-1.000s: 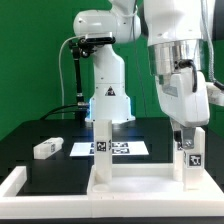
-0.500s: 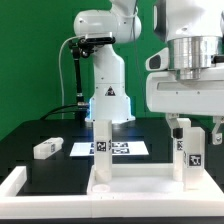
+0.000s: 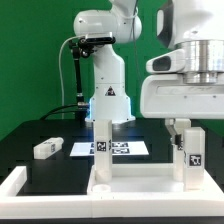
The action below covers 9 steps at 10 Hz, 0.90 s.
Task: Assemble desk
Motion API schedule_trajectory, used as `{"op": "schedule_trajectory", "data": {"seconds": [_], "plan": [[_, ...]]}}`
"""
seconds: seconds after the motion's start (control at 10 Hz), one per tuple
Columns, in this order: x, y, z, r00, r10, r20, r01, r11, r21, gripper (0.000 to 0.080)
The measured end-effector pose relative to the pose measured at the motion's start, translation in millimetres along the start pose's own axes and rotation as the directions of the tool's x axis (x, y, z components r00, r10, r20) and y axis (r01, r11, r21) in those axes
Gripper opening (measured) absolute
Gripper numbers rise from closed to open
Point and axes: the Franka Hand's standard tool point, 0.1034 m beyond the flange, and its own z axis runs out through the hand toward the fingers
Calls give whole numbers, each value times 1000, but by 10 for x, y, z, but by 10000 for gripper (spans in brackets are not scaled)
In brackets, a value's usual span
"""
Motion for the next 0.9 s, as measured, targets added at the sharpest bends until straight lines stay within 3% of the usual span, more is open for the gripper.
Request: {"op": "schedule_trajectory", "data": {"seconds": [0.1, 0.3, 0.7, 0.9], "plan": [[13, 24, 3, 1000, 4, 0, -4, 1000, -1, 637], [35, 69, 4, 995, 103, -3, -103, 995, -8, 300], [41, 120, 16, 924, 383, -4, -383, 924, -14, 299], [52, 191, 26, 701, 712, 44, -713, 702, -10, 299]]}}
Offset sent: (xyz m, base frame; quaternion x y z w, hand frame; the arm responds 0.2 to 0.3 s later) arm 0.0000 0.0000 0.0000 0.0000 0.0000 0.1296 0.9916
